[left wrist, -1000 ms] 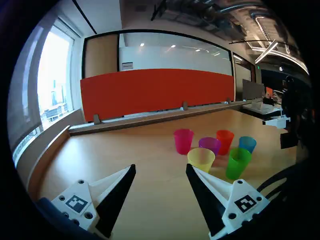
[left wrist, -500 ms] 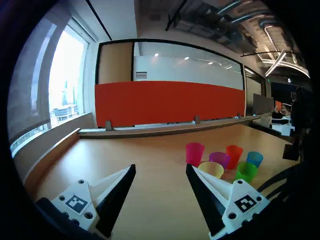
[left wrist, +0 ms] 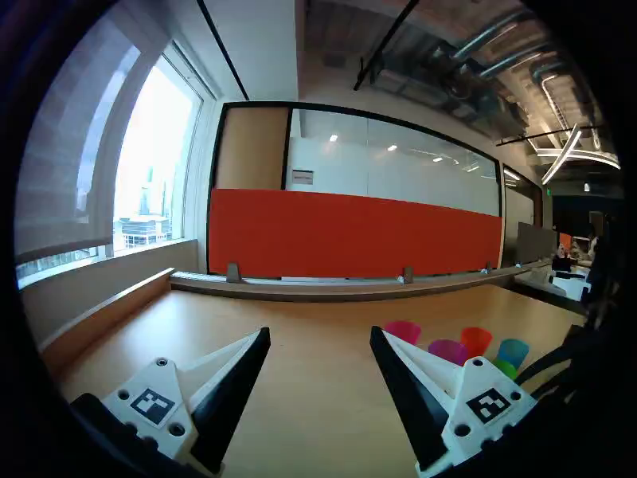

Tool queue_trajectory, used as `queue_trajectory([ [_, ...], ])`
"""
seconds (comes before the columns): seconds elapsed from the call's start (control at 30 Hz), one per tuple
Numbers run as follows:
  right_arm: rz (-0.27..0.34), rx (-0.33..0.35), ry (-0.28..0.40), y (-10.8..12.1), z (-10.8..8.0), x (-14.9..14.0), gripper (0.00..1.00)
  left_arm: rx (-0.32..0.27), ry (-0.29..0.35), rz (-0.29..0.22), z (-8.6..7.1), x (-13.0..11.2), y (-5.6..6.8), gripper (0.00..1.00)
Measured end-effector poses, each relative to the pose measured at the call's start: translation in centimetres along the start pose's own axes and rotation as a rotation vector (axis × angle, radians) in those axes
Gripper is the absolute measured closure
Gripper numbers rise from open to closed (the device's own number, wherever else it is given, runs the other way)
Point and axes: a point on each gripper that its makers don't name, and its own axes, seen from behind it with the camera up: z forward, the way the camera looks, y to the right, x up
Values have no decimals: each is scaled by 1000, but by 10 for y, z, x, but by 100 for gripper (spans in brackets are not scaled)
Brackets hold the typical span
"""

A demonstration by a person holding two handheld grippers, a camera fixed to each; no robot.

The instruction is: Pour water

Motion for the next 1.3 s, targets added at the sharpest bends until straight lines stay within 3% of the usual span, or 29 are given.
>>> queue_trajectory([
  [0.2, -4, -18, 14, 1, 0, 1, 0, 26, 21, -22, 2, 0, -7, 7],
  [0.8, -24, -63, 3, 10, 1, 9, 0, 60, 86, 51, 0, 12, 0, 7],
  [1.3, -32, -81, -41, 8, -5, 4, 0, 121, 107, 106, 3, -4, -1, 7],
])
